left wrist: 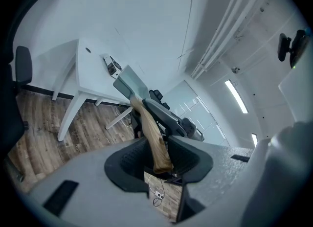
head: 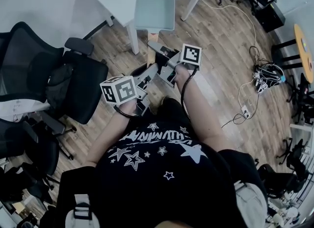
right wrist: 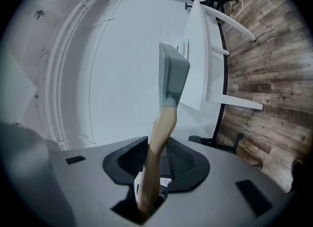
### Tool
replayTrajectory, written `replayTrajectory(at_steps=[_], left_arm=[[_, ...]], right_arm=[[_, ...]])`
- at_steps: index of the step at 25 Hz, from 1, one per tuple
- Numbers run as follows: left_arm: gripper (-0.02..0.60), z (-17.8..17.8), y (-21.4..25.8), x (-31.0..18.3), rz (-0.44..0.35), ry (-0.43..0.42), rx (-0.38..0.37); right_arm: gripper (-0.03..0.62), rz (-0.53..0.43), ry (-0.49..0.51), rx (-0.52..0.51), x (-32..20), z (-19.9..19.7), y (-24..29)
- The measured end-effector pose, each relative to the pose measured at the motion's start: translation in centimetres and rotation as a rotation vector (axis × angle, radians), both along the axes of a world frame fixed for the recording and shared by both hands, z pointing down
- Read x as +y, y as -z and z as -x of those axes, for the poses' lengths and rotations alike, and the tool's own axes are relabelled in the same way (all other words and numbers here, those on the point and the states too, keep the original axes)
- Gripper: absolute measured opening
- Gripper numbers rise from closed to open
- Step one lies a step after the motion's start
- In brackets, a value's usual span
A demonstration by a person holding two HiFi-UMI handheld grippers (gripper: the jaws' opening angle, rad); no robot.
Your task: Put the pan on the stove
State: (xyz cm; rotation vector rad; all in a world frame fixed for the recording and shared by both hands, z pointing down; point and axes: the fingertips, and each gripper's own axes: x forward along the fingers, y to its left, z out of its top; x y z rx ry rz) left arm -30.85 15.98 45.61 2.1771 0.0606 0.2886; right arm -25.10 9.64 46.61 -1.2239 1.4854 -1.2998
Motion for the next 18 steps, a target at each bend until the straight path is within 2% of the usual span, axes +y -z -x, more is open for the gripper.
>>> replayTrajectory(at_steps=[6,14,18], left_arm=[[0.127,-5.4,0.8,-2.7,0.006,-0.004,-0.028],[0.127,-5.8,-0.9,-3.0,-0.038,0.054,-0.012],[0.127,-11.0,-0.6,-5.5,-0.037,0.087,-0.018]], right_arm=[[0.12,0.007,0.004,-0.023,-2.7,-5.4,0.5],[0.12,-0.031,0.066,-0.015,-3.3,-5.5,-1.0],[0.12,-0.027,0.105,-0.013,-6.1,-10.4,-0.8]])
